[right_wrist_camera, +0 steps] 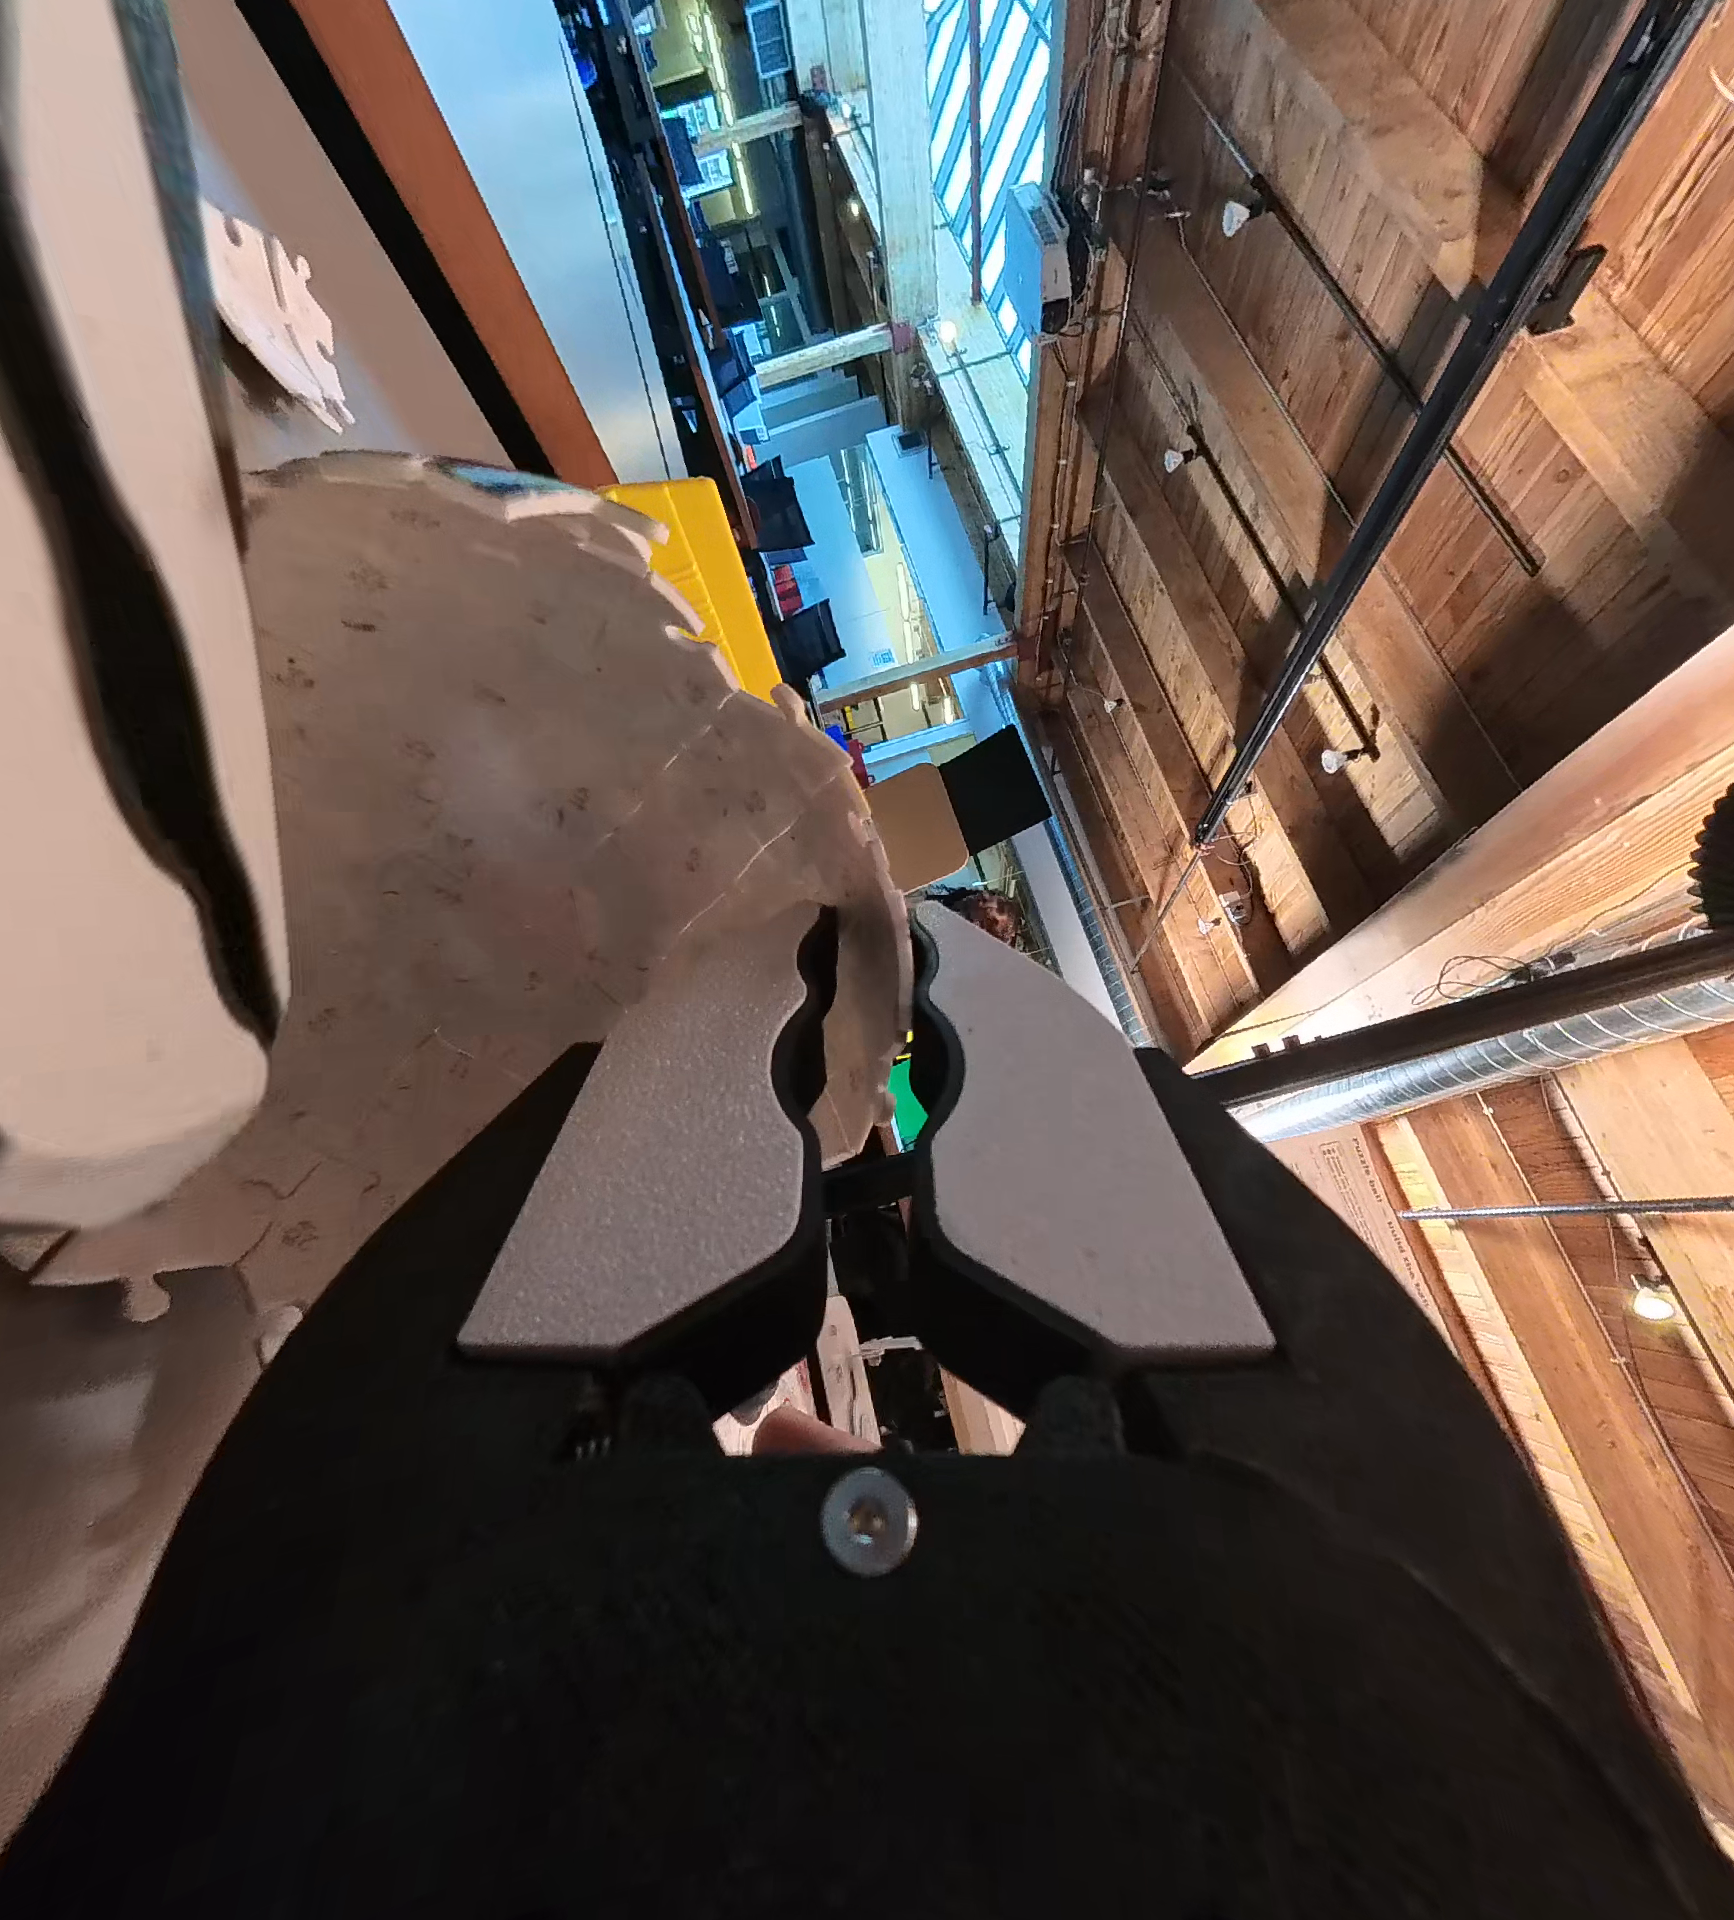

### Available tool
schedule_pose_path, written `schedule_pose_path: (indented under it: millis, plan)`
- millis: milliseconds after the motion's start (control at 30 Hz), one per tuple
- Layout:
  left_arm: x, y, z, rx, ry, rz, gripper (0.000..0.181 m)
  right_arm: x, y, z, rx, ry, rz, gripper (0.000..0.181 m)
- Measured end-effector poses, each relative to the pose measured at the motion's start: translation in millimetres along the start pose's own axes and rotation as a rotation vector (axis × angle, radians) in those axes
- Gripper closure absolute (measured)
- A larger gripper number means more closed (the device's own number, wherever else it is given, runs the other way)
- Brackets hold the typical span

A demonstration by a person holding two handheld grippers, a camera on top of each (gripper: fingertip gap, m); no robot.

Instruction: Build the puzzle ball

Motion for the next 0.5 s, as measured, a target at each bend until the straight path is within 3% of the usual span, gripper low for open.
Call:
schedule_pose_path:
  millis: [267, 500]
  plan:
    - [27.7, -10.6, -10.0, -0.138, 0.065, -0.096, 0.181, 1.5, -3.1, -0.2, 0.024, 0.008, -0.006, 0.17]
    - [33.8, -14.9, -21.4, -0.025, 0.196, -0.16, 0.173, 1.8, -3.5, 0.2, 0.042, 0.01, -0.005, 0.17]
Point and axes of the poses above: each gripper's, where its closed fingertips meet, x out along the fingers, y out of its top, z = x × y across the jaws, the point moved 1 cm from there along -x, back along the fingers, and after that the axes turned 10 degrees about -x, right-handed, at the moved point
